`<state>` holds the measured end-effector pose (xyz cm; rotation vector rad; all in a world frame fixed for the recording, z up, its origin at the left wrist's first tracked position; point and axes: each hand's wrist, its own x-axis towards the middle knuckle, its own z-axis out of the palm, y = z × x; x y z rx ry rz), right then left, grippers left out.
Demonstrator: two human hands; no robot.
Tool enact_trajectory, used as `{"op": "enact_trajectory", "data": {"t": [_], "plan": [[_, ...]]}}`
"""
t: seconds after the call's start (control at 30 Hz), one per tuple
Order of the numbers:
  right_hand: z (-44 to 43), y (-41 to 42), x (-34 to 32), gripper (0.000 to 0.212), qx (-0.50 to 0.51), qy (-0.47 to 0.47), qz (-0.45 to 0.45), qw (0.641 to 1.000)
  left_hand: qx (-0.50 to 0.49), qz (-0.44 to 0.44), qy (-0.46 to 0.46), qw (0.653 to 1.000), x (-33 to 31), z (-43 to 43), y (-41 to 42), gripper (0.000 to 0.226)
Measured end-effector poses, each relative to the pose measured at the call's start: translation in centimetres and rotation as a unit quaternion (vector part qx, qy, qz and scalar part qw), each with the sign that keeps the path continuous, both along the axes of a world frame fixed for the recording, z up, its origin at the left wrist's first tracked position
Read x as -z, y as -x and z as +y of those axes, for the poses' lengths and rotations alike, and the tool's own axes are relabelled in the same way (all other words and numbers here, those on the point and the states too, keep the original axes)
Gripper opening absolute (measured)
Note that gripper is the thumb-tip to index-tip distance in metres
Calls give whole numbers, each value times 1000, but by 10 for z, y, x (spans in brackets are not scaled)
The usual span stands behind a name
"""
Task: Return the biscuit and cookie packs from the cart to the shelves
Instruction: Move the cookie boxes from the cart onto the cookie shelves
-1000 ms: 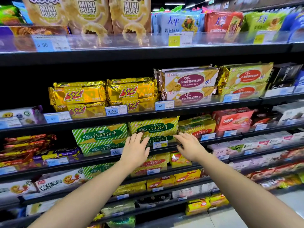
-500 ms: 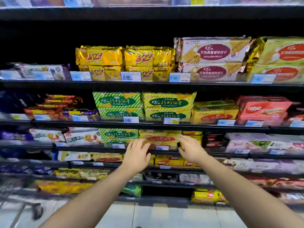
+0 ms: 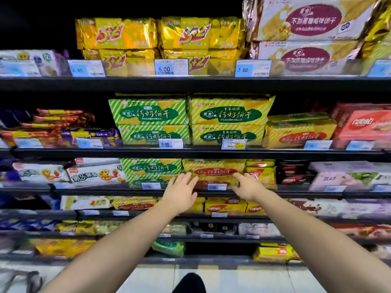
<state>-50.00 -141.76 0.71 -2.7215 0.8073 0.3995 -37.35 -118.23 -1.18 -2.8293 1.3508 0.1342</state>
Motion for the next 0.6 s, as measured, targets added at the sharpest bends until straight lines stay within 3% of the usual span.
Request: {"op": "enact_trajectory", "data": {"t": [0.17, 0.6], "plan": [[4, -7, 4, 58, 8, 28, -31, 999, 12, -40, 12, 999, 5, 4, -8, 62], [19, 18, -21, 64, -31, 33, 5, 999, 16, 1, -27, 999, -22, 11, 13, 57]]}}
